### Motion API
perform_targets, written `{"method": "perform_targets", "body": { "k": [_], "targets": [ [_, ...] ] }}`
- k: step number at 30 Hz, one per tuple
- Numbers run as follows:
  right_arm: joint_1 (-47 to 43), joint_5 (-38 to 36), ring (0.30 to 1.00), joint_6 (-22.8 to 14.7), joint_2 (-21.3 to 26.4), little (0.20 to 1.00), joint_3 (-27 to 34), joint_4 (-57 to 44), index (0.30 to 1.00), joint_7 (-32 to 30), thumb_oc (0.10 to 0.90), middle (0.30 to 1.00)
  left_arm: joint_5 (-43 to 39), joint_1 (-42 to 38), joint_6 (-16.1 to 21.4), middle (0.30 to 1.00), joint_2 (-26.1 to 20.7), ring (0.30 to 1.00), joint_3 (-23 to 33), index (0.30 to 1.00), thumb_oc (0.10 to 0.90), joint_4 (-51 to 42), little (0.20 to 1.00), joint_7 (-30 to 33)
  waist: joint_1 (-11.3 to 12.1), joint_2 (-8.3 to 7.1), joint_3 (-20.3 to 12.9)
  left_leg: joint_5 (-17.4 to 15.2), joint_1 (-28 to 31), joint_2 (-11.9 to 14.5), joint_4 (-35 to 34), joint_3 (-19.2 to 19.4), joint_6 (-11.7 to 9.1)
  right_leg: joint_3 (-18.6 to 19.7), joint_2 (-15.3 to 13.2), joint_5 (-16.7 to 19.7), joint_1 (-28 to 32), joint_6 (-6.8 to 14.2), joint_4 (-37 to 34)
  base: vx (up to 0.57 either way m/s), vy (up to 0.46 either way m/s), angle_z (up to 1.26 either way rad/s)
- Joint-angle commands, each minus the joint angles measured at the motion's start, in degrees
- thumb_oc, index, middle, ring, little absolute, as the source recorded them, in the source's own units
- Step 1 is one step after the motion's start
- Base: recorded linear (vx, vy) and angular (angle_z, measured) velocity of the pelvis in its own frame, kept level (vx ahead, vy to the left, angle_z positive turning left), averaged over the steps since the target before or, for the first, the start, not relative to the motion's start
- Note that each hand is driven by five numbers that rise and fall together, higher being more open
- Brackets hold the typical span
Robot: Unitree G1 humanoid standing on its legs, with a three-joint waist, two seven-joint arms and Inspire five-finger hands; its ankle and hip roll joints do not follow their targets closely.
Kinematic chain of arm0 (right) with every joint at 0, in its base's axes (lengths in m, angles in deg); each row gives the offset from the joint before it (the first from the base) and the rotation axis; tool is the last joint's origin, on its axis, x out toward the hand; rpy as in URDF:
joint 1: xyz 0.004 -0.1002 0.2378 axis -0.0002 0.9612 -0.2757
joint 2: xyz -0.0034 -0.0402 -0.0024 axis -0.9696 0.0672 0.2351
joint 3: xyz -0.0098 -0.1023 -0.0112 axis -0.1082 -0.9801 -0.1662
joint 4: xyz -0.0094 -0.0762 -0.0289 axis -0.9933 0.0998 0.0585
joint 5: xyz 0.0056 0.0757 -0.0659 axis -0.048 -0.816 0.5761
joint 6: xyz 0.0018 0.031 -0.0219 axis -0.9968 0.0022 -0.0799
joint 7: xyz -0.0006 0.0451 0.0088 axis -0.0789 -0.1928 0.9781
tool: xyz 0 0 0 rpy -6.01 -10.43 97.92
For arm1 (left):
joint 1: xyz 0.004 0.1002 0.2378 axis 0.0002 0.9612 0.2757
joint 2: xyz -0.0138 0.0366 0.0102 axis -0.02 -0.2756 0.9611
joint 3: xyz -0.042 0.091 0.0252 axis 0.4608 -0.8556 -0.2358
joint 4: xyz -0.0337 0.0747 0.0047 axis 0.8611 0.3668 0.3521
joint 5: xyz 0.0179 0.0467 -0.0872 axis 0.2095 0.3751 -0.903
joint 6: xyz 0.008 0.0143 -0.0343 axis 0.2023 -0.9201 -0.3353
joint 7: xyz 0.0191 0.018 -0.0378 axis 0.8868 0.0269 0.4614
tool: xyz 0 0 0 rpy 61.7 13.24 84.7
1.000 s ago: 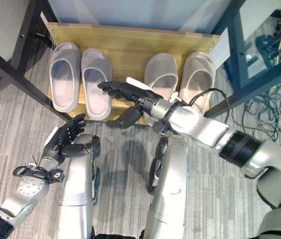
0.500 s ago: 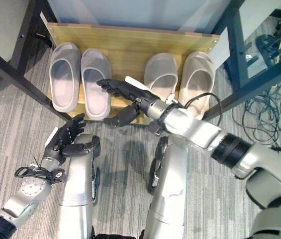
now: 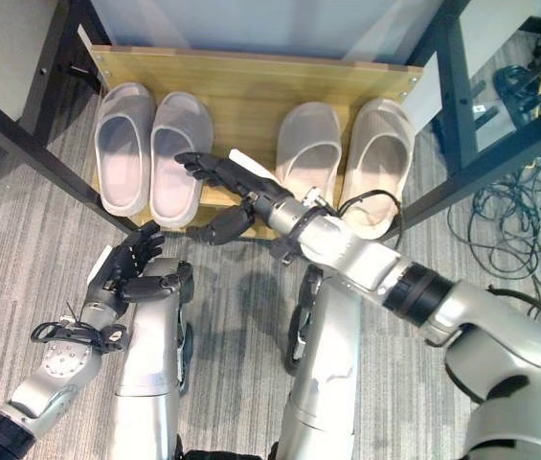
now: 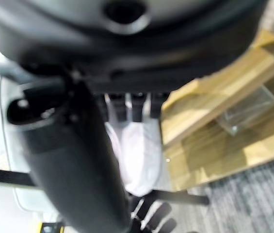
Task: Arrange the slippers neatly on the shoe rack.
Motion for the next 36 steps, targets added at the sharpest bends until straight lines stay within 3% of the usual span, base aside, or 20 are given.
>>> {"method": "perform_targets", "body": {
  "k": [1,18,25,26,31,36],
  "targets": [
    [-2.4,2.2,0.9,-3.3,-1.9,0.9,6.2,-1.8,0.9,-2.0,0.8,0.9,1.8,-0.6,2.2,0.9,4.1,0.9,-4.0,0.9,0.8,-2.4,0.9,1.4,3.3,1.81,-2.3,8.0,-9.1,-3.8,-8.8,0.3,0.0,-2.0,-1.5,-5.7,0.8,-7.9,1.6,0.0,0.0,0.0],
    [-3.0,7.3,0.9,-3.2,-5.4,0.9,7.2,2.0,0.9,-3.6,0.8,0.9,1.6,-0.4,2.5,0.9,5.0,0.9,-3.9,0.9,0.8,-1.7,0.9,1.7,3.5,1.91,-2.3,8.0,-9.1,-3.9,-8.8,0.6,0.0,-2.2,-1.3,-5.6,0.8,-7.9,1.6,0.0,0.0,0.0],
    [-1.3,7.6,0.9,-5.9,1.2,0.9,10.8,-7.2,0.9,-3.2,0.8,0.9,1.9,1.5,2.6,0.9,4.4,0.9,-1.9,0.9,0.8,-2.9,0.9,0.9,2.8,1.07,-2.3,8.0,-9.1,-3.6,-8.8,0.6,-0.1,-2.3,-1.3,-5.6,0.8,-8.0,1.7,0.0,0.0,0.0],
    [-1.0,7.2,0.9,-6.7,4.2,0.9,11.7,-10.7,0.9,-2.7,0.8,0.9,2.1,2.5,2.5,0.9,4.1,0.9,-1.4,0.9,0.8,-3.6,0.9,0.5,2.6,0.91,-2.3,8.0,-9.1,-3.6,-8.7,0.4,-0.2,-2.3,-1.3,-5.7,0.8,-8.1,1.7,0.0,0.0,0.0],
    [0.8,4.5,0.9,-8.7,9.8,0.9,14.0,-16.4,0.9,-1.6,0.8,0.9,2.2,4.0,2.5,0.9,3.4,0.9,0.1,0.9,0.8,-4.4,0.9,-0.5,2.0,0.45,-2.3,7.9,-9.1,-3.5,-8.9,0.0,-0.3,-2.6,-1.4,-5.9,0.8,-8.1,1.2,0.0,-0.002,-0.01],
    [2.7,2.9,0.9,-10.1,13.1,0.9,15.9,-20.4,0.9,-0.7,0.8,0.9,2.2,5.7,2.6,0.9,3.1,0.9,0.8,0.9,0.8,-5.2,0.9,-1.2,1.7,0.35,-2.3,8.3,-9.1,-3.5,-8.7,-0.1,-0.5,-2.6,-1.4,-5.6,0.8,-7.9,1.4,0.0,-0.002,-0.01]
  ]
}}
